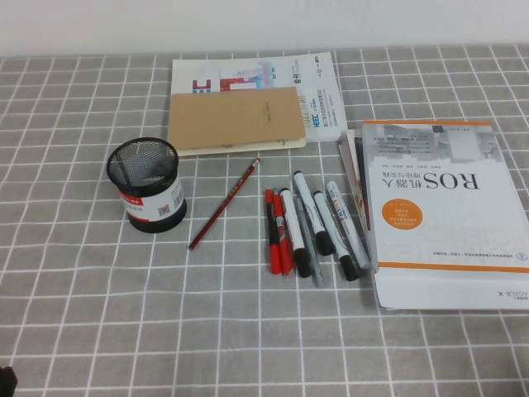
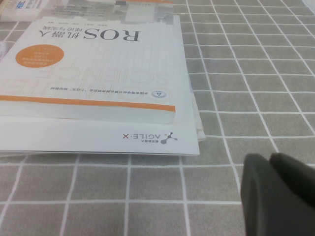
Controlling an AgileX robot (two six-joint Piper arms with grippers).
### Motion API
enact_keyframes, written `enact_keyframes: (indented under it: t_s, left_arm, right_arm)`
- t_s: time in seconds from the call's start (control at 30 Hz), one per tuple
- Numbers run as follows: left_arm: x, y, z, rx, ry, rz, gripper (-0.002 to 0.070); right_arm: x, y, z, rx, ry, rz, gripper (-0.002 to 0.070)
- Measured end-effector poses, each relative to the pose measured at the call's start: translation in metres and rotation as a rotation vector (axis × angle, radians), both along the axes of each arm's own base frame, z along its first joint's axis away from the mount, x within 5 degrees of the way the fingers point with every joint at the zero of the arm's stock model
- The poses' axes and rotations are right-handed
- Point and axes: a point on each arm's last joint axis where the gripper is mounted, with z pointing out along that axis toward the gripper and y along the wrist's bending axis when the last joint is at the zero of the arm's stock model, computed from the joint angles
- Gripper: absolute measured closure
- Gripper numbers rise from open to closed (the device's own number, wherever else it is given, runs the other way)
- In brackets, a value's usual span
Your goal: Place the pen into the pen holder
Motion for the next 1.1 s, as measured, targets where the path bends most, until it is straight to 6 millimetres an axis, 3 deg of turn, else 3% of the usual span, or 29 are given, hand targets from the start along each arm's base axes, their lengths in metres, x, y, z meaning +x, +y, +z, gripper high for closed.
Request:
enact_keyframes:
  t_s: [0.57, 0.67, 0.83, 0.9, 0.97, 1.1]
  left_arm:
    - [0.000, 0.000, 0.000, 0.000, 0.000, 0.000, 0.0680]
    - [0.000, 0.000, 0.000, 0.000, 0.000, 0.000, 0.0680]
    - [0.000, 0.000, 0.000, 0.000, 0.000, 0.000, 0.0680]
    - [0.000, 0.000, 0.000, 0.000, 0.000, 0.000, 0.0680]
    - [0.000, 0.000, 0.000, 0.000, 0.000, 0.000, 0.0680]
    - [0.000, 0.000, 0.000, 0.000, 0.000, 0.000, 0.0680]
  right_arm:
    - [0.000, 0.001, 0.000, 0.027, -0.004, 0.002, 0.0689]
    - [0.001, 0.007, 0.004, 0.222, -0.035, 0.010, 0.0689]
    - [0.002, 0.018, 0.020, 0.903, -0.127, 0.008, 0.0689]
    - [0.003, 0.016, 0.025, 1.070, -0.170, -0.015, 0.0689]
    - [0.004, 0.011, 0.029, 1.133, -0.228, -0.060, 0.0689]
    - [0.004, -0.001, 0.032, 1.018, -0.344, -0.137, 0.0689]
